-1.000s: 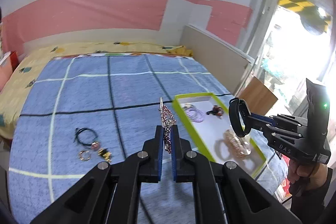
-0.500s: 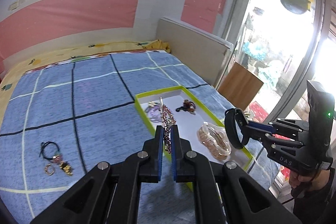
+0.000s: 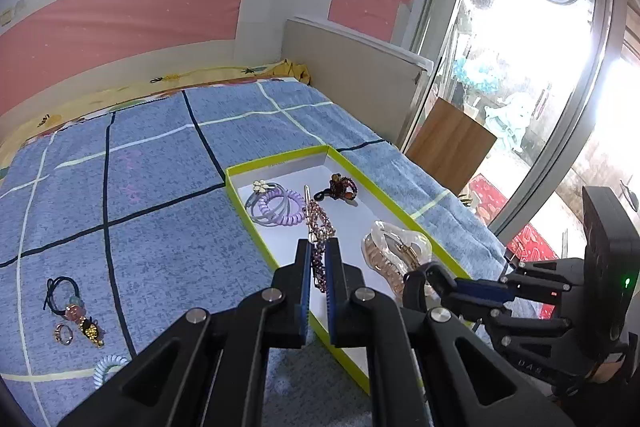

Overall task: Organize jewelry
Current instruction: 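Carry the rhinestone bracelet with the left gripper into the green box while the right releases the black band there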

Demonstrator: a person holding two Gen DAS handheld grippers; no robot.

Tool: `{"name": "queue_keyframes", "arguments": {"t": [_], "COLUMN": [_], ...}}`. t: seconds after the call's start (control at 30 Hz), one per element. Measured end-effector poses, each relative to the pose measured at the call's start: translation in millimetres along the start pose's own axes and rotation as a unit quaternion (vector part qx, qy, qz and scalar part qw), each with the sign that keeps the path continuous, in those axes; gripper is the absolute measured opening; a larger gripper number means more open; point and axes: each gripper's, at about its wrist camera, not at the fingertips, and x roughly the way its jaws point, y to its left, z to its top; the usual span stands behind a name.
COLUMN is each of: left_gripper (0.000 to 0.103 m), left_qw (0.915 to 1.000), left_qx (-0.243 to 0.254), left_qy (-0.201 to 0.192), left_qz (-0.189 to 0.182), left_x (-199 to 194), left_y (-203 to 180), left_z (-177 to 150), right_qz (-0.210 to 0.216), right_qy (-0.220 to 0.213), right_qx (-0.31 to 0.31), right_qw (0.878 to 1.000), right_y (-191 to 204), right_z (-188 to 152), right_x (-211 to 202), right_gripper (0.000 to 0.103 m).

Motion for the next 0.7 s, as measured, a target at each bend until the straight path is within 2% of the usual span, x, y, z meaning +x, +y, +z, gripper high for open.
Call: {"name": "queue_keyframes", "arguments": {"t": [0.7], "left_gripper": [0.007], "left_qw": [0.9994], "left_qx": [0.011], "left_qy": [0.032], "left_qz": [-0.008], "left_x": [37.6], "left_y": [-5.5], "left_z": [3.1], "right_qz": [0.002], "right_qy": [0.036], "right_qx": [-0.018], "right_qw": [0.999], "right_y": [-0.9], "right_z": [-5.0], "right_x": [19.6], "right_gripper": [0.013]}}
